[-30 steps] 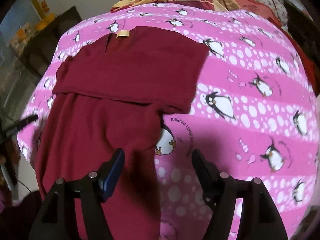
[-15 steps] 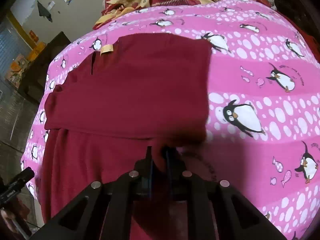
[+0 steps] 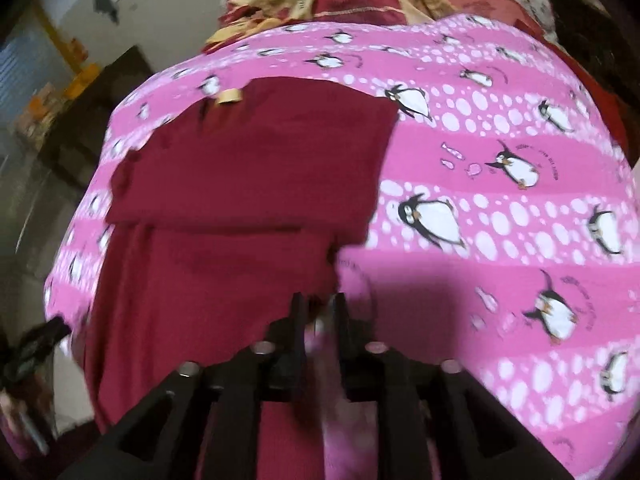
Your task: Fold small clothes
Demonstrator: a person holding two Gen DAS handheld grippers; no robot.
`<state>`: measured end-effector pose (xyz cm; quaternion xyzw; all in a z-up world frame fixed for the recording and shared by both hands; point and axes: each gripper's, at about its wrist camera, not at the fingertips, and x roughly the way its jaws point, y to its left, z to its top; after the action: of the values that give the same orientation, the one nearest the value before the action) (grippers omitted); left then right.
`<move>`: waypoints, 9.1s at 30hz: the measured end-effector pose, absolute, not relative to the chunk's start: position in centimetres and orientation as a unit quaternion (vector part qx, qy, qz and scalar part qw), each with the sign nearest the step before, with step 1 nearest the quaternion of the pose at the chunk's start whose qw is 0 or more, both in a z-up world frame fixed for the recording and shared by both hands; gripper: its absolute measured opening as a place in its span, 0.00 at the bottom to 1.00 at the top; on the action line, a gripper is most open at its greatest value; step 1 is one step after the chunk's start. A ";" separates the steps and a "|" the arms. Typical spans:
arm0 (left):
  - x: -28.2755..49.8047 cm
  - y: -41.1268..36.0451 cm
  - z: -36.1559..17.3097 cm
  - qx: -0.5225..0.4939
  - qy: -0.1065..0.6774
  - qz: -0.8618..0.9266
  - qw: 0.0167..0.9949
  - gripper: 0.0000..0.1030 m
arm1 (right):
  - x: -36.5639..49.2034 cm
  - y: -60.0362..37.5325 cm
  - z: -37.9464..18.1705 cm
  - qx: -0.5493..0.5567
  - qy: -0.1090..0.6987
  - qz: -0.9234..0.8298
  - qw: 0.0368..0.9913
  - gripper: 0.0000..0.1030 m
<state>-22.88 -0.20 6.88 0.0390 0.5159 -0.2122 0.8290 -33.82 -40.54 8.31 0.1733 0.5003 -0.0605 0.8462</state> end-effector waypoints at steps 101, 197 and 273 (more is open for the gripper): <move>-0.4 -9.9 11.5 -0.054 0.441 -0.299 0.845 0.80 | -21.7 -48.4 9.8 0.356 0.340 0.002 0.870 0.66; 1.0 -10.7 8.0 -0.005 0.482 -0.290 0.827 0.58 | -12.6 -44.9 7.4 0.226 0.432 -0.102 0.867 0.44; -8.7 -2.1 5.4 -0.076 0.509 -0.278 0.811 0.87 | 1.9 -20.7 4.0 0.108 0.509 0.071 0.851 0.23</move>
<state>-8.72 -2.11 5.44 -0.0756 0.5086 -0.2777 0.8115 1.87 -20.75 4.03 0.1081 0.5093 0.0706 0.8508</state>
